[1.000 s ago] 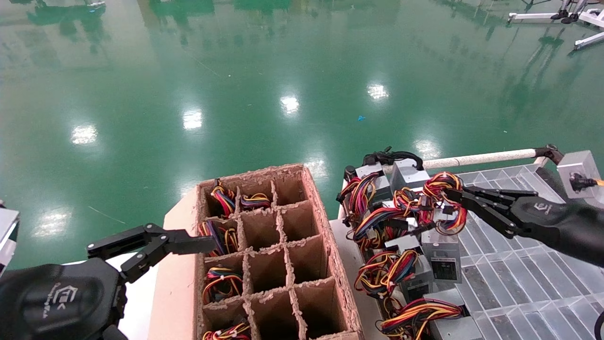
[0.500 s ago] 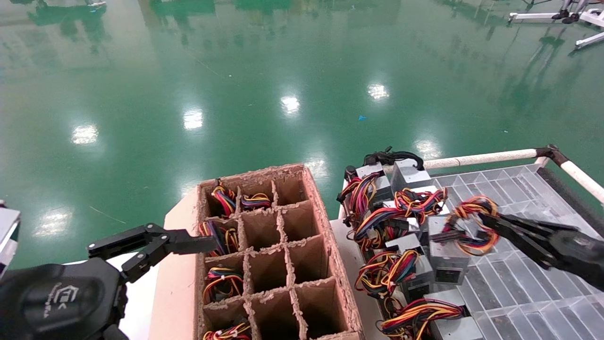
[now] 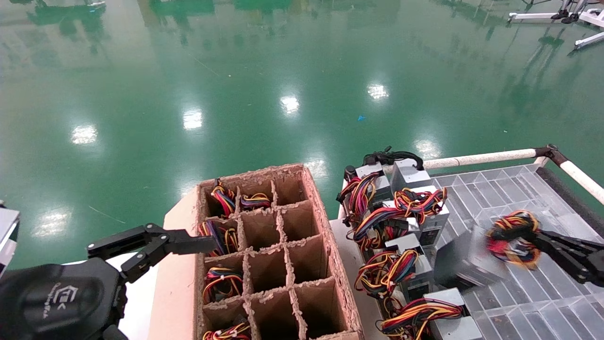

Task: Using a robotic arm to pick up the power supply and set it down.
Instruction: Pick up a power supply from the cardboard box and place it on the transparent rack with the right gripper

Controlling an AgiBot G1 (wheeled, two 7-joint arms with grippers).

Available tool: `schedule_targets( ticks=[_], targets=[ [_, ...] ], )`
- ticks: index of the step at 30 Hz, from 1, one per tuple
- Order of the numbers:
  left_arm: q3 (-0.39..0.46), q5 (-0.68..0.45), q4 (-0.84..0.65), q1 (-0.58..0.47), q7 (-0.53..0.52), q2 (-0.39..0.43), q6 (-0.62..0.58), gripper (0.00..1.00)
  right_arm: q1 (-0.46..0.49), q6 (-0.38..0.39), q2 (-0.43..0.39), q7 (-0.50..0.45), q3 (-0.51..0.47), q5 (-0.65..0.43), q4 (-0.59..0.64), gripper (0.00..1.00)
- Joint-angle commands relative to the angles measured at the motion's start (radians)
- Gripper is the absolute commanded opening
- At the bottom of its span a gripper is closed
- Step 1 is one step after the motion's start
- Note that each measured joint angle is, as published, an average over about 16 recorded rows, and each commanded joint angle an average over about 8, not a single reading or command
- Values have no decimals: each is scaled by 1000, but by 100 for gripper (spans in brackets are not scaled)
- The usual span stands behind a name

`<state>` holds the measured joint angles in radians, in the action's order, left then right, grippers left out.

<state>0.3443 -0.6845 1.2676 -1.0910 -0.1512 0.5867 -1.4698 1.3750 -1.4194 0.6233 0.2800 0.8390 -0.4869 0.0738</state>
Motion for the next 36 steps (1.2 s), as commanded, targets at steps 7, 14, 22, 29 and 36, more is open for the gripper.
schedule_targets(
  ticks=[7,14,22,29,36],
  targets=[
    [0,0,0,0,0,0,0,100,-6,70,-9,0,6,-8,-14,0],
    [0,0,0,0,0,0,0,100,25,86,16,-6,25,-34,-65,0],
    [0,0,0,0,0,0,0,100,79,97,63,-18,54,-76,-107,0],
    [0,0,0,0,0,0,0,100,100,85,87,-26,80,-113,-117,16],
    [0,1,0,0,0,0,0,100,118,56,92,-26,95,-134,-130,98]
  ],
)
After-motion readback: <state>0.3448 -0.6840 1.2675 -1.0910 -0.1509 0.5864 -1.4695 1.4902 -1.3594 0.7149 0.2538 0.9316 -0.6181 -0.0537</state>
